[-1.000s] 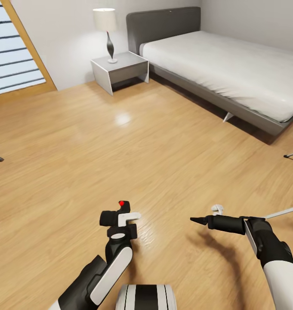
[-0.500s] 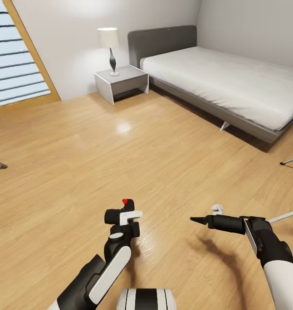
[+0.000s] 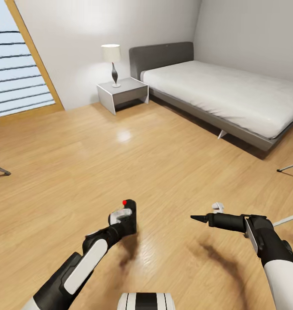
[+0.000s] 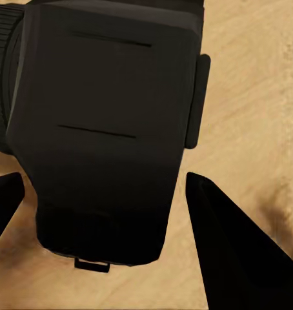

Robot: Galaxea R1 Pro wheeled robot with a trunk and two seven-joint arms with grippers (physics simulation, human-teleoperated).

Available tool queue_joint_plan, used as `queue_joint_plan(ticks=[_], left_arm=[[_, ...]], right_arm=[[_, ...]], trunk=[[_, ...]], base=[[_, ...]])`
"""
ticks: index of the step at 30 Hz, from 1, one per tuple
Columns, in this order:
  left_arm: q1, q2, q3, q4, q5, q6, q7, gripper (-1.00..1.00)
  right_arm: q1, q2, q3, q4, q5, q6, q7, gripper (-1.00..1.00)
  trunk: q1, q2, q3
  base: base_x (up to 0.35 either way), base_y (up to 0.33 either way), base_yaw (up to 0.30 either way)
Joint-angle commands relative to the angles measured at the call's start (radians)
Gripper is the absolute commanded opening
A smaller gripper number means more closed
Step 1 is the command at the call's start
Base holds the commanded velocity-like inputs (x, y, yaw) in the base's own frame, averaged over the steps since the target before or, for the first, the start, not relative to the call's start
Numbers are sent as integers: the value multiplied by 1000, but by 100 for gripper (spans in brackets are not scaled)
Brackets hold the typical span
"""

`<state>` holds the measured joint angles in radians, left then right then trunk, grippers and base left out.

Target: Attach the digital camera to the camera tripod in the bedroom.

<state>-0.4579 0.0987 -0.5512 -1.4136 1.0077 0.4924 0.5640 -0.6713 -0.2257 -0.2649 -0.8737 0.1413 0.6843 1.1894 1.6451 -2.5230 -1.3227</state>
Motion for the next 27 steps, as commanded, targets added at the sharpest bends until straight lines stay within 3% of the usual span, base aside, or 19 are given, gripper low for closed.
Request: queue_joint_plan(ticks=[1, 2, 4, 8, 15, 24, 27], left_arm=[[-1, 36, 10, -1, 59, -13, -41, -100], [-1, 63, 16, 1, 101, -25, -83, -100], [-1, 92, 22, 5, 157, -43, -137, -100], [-1, 114, 27, 9, 216, -60, -189, -100], [-1, 124, 29, 9, 247, -66, -212, -100], [-1, 125, 32, 1, 263, -66, -218, -100], [-1, 125, 32, 0, 286, -66, -218, -100]], right_arm=[[-1, 0, -8, -17, 8, 31, 15, 100], [-1, -1, -16, -32, 6, 64, 25, 100], [-1, -2, -33, -52, 4, 120, 47, 100], [-1, -16, -64, -68, 3, 193, 98, 100], [-1, -48, -90, -76, 2, 231, 157, 100], [-1, -56, -96, -80, 4, 256, 166, 100], [-1, -56, -96, -79, 5, 278, 166, 100]], trunk=[[-1, 0, 3], [-1, 0, 7], [-2, 1, 15], [-4, 2, 30], [-7, 3, 57], [-11, 5, 92], [-12, 6, 104]], base=[[0, 0, 0], [0, 0, 0], [0, 0, 0], [0, 0, 0], [0, 0, 0], [0, 0, 0], [0, 0, 0]])
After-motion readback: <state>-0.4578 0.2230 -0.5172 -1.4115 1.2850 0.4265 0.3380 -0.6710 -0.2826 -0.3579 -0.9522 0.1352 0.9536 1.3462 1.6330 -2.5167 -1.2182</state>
